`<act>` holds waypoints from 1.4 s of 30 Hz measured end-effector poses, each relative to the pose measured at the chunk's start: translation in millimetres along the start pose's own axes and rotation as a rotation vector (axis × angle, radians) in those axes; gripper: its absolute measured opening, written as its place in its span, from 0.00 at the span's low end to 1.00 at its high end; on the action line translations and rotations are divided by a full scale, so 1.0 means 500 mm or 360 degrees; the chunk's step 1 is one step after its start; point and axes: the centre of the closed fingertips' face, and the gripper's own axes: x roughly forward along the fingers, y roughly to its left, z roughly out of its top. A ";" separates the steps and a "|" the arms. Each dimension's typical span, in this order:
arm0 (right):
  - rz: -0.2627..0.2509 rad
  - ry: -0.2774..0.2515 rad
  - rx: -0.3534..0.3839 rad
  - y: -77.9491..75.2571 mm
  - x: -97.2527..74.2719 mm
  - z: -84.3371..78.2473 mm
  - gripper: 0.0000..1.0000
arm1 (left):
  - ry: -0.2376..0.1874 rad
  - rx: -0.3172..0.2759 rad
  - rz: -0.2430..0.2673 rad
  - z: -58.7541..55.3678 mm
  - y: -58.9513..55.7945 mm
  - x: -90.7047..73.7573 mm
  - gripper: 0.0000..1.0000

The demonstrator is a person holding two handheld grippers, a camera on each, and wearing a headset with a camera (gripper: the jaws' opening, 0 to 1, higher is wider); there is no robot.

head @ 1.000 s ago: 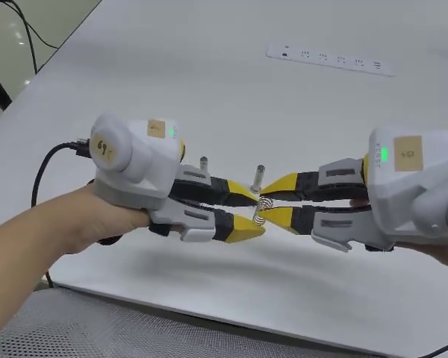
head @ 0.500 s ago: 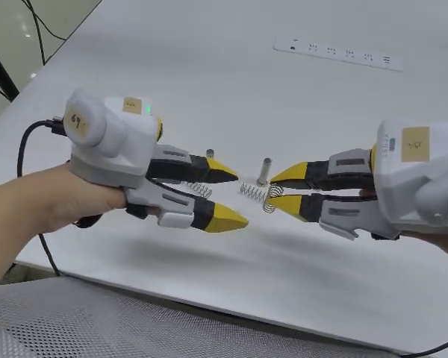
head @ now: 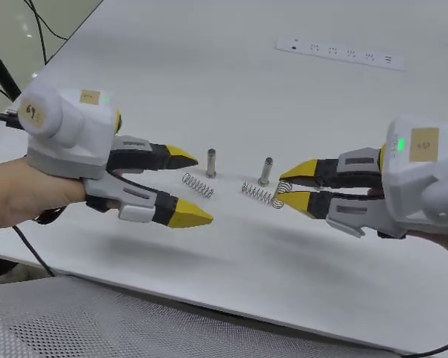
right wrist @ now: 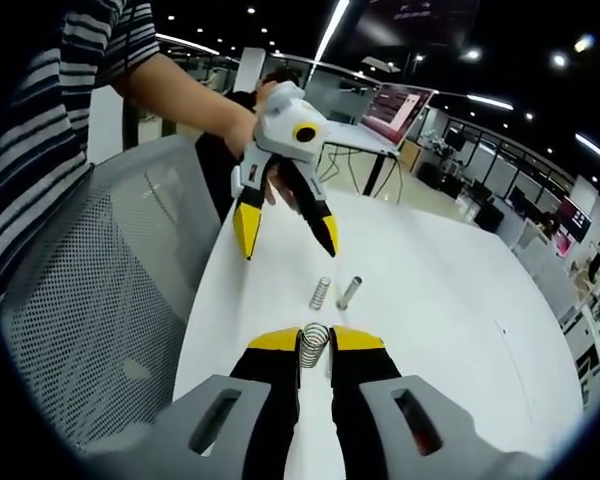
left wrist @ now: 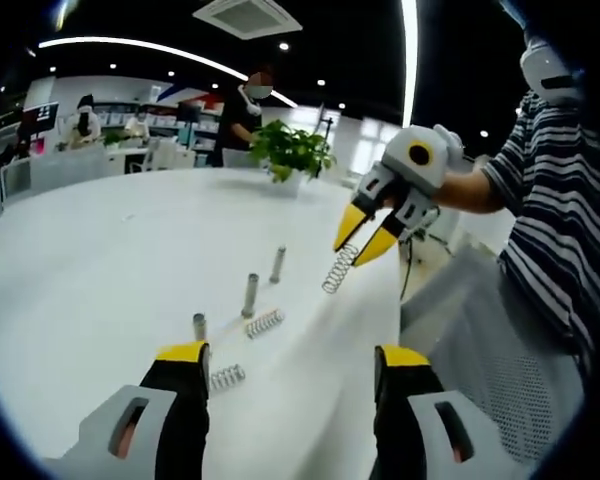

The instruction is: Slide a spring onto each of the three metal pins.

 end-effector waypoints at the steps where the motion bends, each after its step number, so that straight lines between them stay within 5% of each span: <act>1: 0.0000 0.0004 -0.0001 0.000 -0.001 -0.002 0.08 | -0.0002 0.0009 0.0020 -0.002 0.005 -0.006 0.65; 17: -0.0052 0.0034 0.0053 -0.021 -0.015 -0.023 0.08 | -0.0021 -0.0039 0.0190 -0.027 0.044 -0.034 0.98; 29: -0.0129 0.0077 0.0176 -0.053 -0.040 -0.054 0.08 | -0.0048 -0.0064 0.0224 -0.025 0.047 -0.042 0.98; 42: -0.0359 0.0097 0.0268 -0.150 -0.087 -0.087 0.08 | -0.0053 -0.0075 0.0259 -0.030 0.051 -0.055 0.98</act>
